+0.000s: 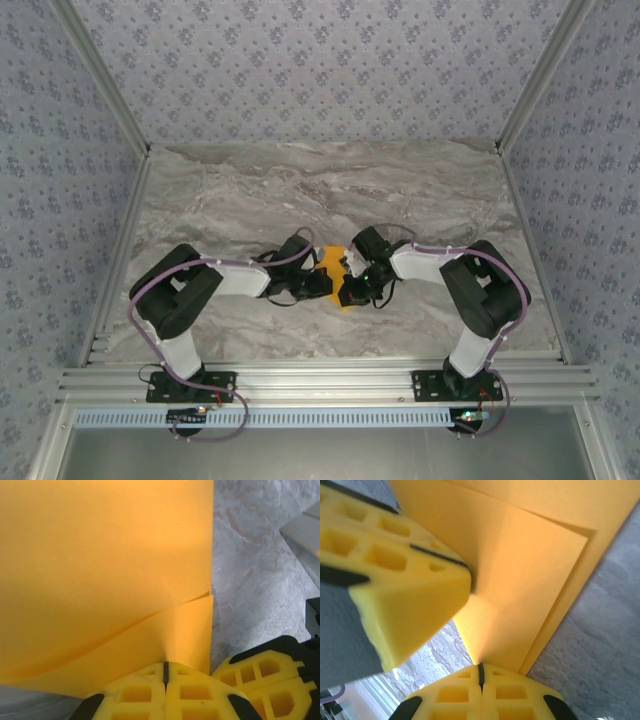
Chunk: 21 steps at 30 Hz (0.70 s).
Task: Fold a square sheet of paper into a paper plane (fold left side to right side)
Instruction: Third fold the triangle at the center of the table.
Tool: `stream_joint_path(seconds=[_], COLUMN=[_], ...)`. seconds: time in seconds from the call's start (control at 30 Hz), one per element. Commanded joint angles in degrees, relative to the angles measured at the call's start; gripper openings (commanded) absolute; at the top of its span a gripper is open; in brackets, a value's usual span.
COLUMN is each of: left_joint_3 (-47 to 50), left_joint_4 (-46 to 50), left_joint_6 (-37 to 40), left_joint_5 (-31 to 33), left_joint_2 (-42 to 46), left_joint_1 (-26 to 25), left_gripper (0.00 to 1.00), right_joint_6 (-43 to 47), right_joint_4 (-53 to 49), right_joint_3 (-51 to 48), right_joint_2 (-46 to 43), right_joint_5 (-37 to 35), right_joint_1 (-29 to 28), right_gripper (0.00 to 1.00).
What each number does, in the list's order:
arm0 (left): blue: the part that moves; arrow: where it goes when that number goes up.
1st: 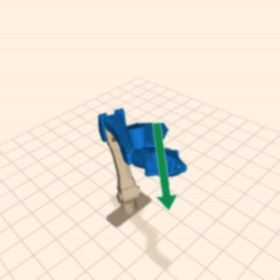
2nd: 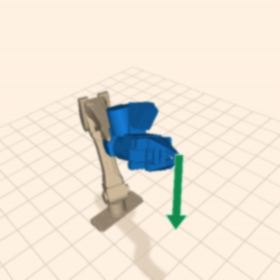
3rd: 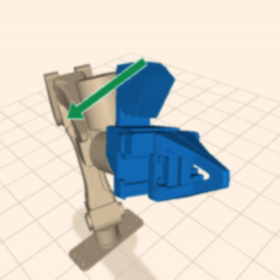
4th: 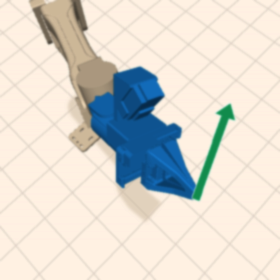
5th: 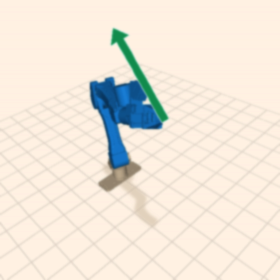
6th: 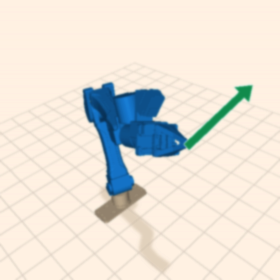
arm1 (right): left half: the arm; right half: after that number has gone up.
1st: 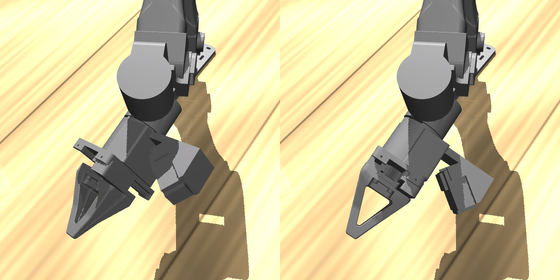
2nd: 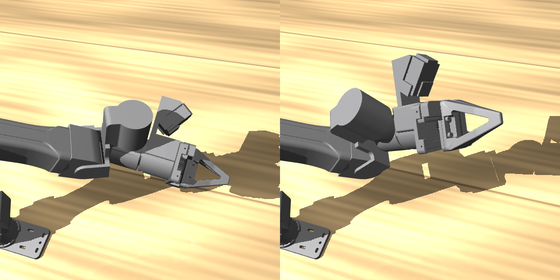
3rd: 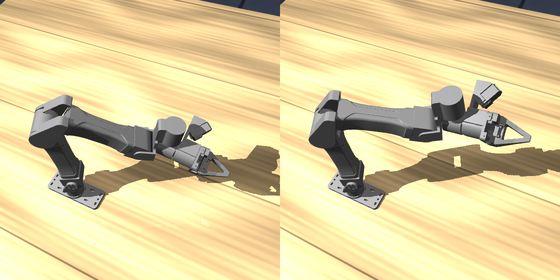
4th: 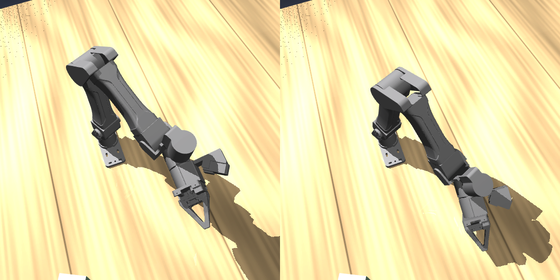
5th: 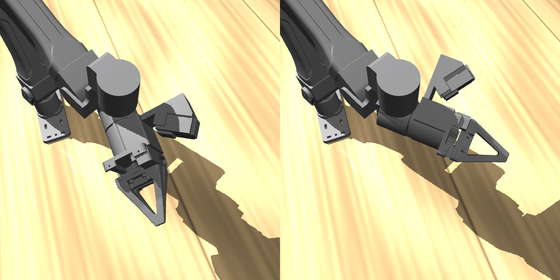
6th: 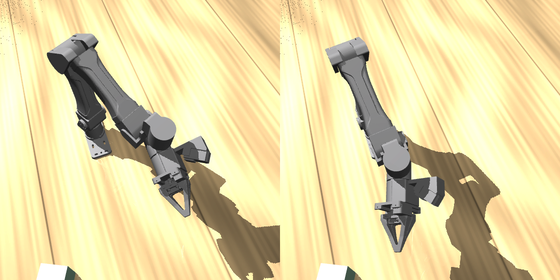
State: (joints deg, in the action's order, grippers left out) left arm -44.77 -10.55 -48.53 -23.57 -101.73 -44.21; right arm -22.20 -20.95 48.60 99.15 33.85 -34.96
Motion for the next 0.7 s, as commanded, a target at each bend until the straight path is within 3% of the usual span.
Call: stream_joint_path(seconds=[0.0, 0.67], left_joint_3=[1.62, 1.32], left_joint_4=[3.26, 5.24], left_joint_6=[3.57, 10.23], left_joint_5=[8.85, 8.37], left_joint_2=[-1.02, 4.59], left_joint_1=[4.5, 13.15], left_gripper=[0.0, 0.03], right_joint_6=[0.77, 1.21], right_joint_4=[-6.2, -4.48], right_joint_3=[-2.89, -3.66], right_joint_2=[3.69, 3.15], right_joint_5=[-10.57, -7.14], right_joint_1=[-0.02, -0.01], right_gripper=[0.0, 0.0])
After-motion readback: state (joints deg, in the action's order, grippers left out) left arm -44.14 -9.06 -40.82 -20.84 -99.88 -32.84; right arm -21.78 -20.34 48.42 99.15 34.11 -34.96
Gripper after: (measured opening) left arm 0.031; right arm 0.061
